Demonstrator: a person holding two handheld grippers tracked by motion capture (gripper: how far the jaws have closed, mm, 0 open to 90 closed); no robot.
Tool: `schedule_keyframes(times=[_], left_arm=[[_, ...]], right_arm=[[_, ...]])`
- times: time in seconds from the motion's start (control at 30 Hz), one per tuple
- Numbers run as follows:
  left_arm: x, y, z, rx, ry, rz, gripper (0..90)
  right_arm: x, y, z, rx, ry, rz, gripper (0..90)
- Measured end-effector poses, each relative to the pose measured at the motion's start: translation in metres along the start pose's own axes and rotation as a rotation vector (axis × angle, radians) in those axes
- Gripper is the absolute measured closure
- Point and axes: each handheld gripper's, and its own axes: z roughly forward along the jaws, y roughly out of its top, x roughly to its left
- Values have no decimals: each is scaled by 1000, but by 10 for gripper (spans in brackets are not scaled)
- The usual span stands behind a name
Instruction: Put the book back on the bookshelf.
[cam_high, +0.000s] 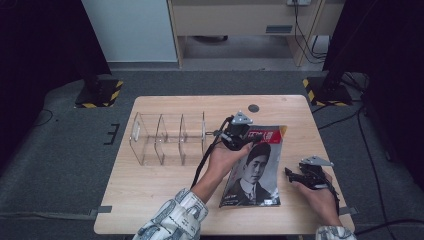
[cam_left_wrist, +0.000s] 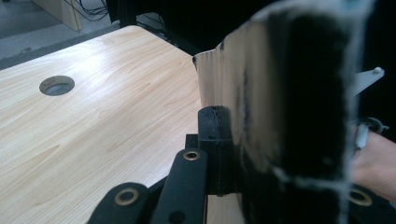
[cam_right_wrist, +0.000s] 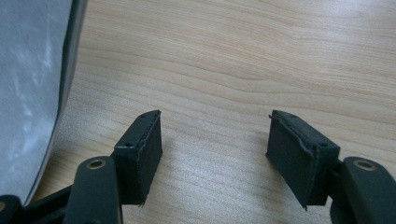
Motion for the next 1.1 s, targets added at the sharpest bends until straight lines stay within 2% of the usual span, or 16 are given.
schedule_keyframes(times=[0.53, 1.1], left_arm=[[-3, 23, -24, -50, -4, 14, 867], [0, 32, -55, -95, 5, 20, 867]], right_arm=[[2, 0, 0, 2, 3, -8, 347], [4, 0, 1, 2, 4, -24, 339]])
